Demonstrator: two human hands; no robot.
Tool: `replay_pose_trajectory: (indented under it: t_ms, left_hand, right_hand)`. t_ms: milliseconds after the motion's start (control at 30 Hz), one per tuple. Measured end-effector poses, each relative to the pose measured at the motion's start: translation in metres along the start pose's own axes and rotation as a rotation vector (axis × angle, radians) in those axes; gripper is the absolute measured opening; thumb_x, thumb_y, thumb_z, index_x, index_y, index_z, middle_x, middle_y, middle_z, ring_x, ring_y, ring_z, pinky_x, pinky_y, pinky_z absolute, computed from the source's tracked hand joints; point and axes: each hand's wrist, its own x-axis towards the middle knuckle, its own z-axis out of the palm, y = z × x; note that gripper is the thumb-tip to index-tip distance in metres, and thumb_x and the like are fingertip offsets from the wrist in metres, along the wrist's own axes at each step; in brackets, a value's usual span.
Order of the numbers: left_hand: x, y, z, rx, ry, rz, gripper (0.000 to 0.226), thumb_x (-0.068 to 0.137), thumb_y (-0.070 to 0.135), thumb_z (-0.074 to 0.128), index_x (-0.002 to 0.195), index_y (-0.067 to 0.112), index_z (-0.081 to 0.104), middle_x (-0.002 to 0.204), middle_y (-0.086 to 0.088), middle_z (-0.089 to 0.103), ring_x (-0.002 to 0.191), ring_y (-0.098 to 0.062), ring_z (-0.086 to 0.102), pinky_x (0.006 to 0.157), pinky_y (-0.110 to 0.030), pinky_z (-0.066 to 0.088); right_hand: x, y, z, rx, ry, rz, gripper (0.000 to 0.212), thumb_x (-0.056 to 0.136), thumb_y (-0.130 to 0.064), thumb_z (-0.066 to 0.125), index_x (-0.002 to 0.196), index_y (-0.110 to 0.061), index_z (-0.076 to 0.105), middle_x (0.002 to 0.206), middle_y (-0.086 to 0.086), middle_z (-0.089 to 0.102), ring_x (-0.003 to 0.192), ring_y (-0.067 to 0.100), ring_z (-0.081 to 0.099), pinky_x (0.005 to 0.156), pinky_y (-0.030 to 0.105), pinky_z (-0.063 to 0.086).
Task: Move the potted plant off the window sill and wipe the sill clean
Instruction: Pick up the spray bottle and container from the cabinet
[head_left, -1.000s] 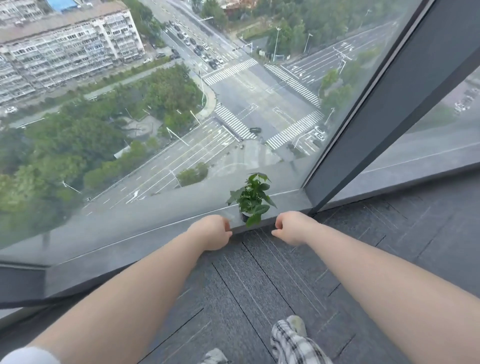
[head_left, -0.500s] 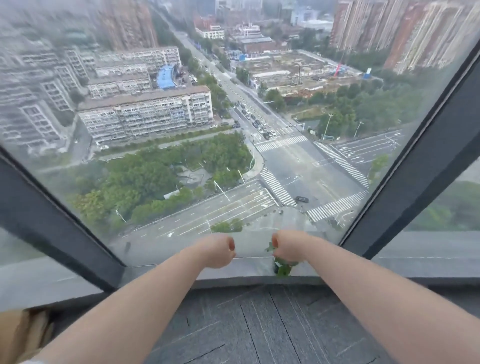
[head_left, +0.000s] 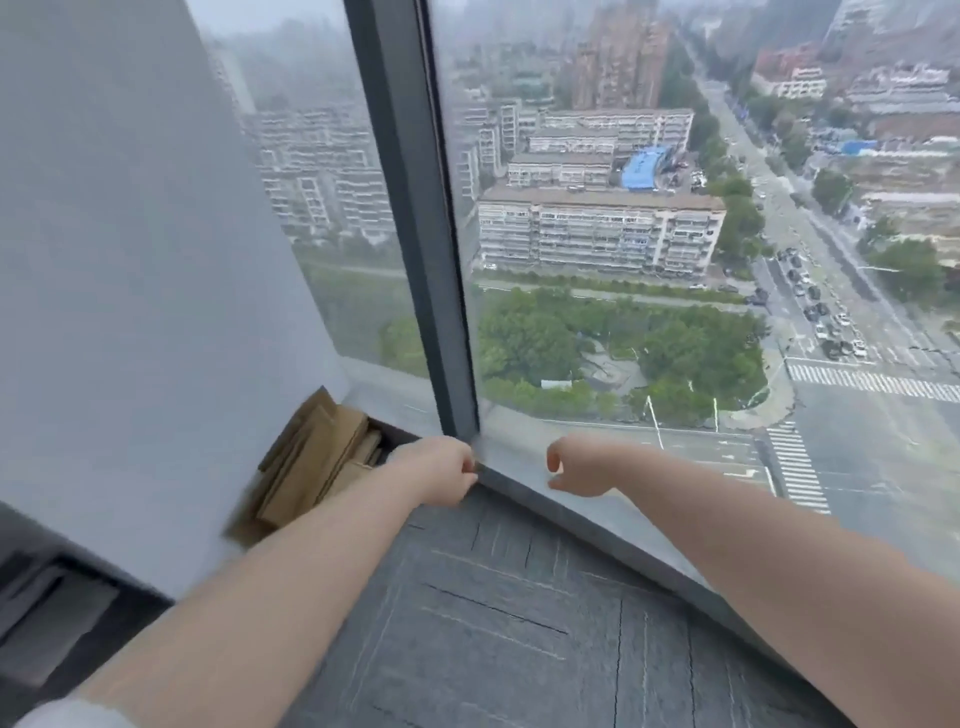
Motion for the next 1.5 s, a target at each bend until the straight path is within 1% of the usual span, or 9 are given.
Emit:
replay_pose_trajectory:
  t_ms: [200,333,467,700,967,1133,1300,1400,1500]
  left_hand:
    - [-0.126,-0.133,0.024,-0.159,0.074,-0.298,0.03,0.094,0.038,0.045,0.117,0.027,0.061,0.123,0.006,0.061,0.113,-0.019,0.056,0.092,-0.033,0.047]
    - [-0.235,-0.227,0.06,-0.234,0.117,-0.469,0.032,0.095,0.04,0.043,0.122,0.03,0.058,0.128,0.006,0.057,0.117,-0.019,0.053,0.093,-0.034,0.046]
    - [-0.363,-0.321,0.107,-0.302,0.165,-0.632,0.031,0.095,0.037,0.043,0.119,0.028,0.06,0.121,0.005,0.061,0.108,-0.018,0.056,0.086,-0.032,0.049]
    - [-0.586,-0.452,0.198,-0.399,0.193,-0.952,0.03,0.094,0.04,0.045,0.114,0.025,0.062,0.115,0.004,0.064,0.105,-0.021,0.059,0.089,-0.035,0.05]
    - [-0.777,-0.538,0.306,-0.563,0.261,-1.228,0.033,0.097,0.038,0.043,0.121,0.022,0.059,0.123,0.0,0.06,0.109,-0.024,0.057,0.088,-0.034,0.048]
    - [-0.881,-0.586,0.363,-0.626,0.23,-1.4,0.025,0.096,0.033,0.044,0.09,0.015,0.06,0.093,-0.005,0.058,0.091,-0.028,0.057,0.071,-0.033,0.041]
    - [-0.98,-0.649,0.401,-0.687,0.228,-1.6,0.024,0.097,0.036,0.041,0.096,0.018,0.057,0.111,-0.007,0.062,0.103,-0.027,0.057,0.08,-0.034,0.044]
    - [-1.042,-0.679,0.418,-0.719,0.227,-1.706,0.035,0.098,0.04,0.041,0.123,0.02,0.056,0.128,-0.001,0.058,0.116,-0.024,0.054,0.092,-0.036,0.045]
    - [-1.099,-0.699,0.435,-0.778,0.284,-1.788,0.04,0.098,0.04,0.042,0.132,0.021,0.051,0.136,-0.001,0.055,0.122,-0.024,0.051,0.098,-0.038,0.044]
  right_hand:
    - [0.015,-0.168,-0.015,-0.166,0.014,-0.259,0.037,0.098,-0.03,0.045,0.12,-0.005,0.06,0.122,0.012,0.062,0.112,0.032,0.059,0.094,0.04,0.051]
    - [0.011,-0.307,-0.004,-0.293,0.003,-0.391,0.035,0.1,-0.022,0.043,0.128,-0.006,0.057,0.127,0.01,0.06,0.116,0.029,0.057,0.094,0.034,0.048]
    - [-0.017,-0.463,0.021,-0.251,0.027,-0.522,0.033,0.095,-0.027,0.053,0.123,-0.011,0.061,0.122,0.011,0.063,0.113,0.029,0.059,0.09,0.034,0.047]
    - [-0.082,-0.731,0.094,-0.521,0.0,-0.828,0.04,0.1,-0.031,0.041,0.133,-0.013,0.052,0.134,0.009,0.054,0.119,0.03,0.053,0.098,0.038,0.046]
    - [-0.162,-0.974,0.174,-0.734,-0.024,-1.143,0.039,0.098,-0.028,0.042,0.136,-0.021,0.051,0.141,0.002,0.05,0.129,0.027,0.048,0.103,0.044,0.044]
    - [-0.201,-1.117,0.236,-0.85,-0.046,-1.344,0.041,0.099,-0.031,0.042,0.138,-0.02,0.049,0.139,0.005,0.051,0.126,0.027,0.05,0.097,0.039,0.046]
    - [-0.232,-1.262,0.287,-0.878,-0.099,-1.498,0.038,0.1,-0.027,0.043,0.134,-0.012,0.051,0.134,0.009,0.055,0.121,0.03,0.053,0.097,0.039,0.048]
    - [-0.259,-1.339,0.307,-0.884,-0.113,-1.539,0.04,0.099,-0.029,0.042,0.136,-0.013,0.049,0.136,0.007,0.053,0.122,0.03,0.052,0.098,0.039,0.047]
    - [-0.288,-1.407,0.329,-0.915,-0.121,-1.587,0.041,0.099,-0.031,0.043,0.136,-0.014,0.048,0.135,0.008,0.053,0.116,0.029,0.054,0.092,0.034,0.047]
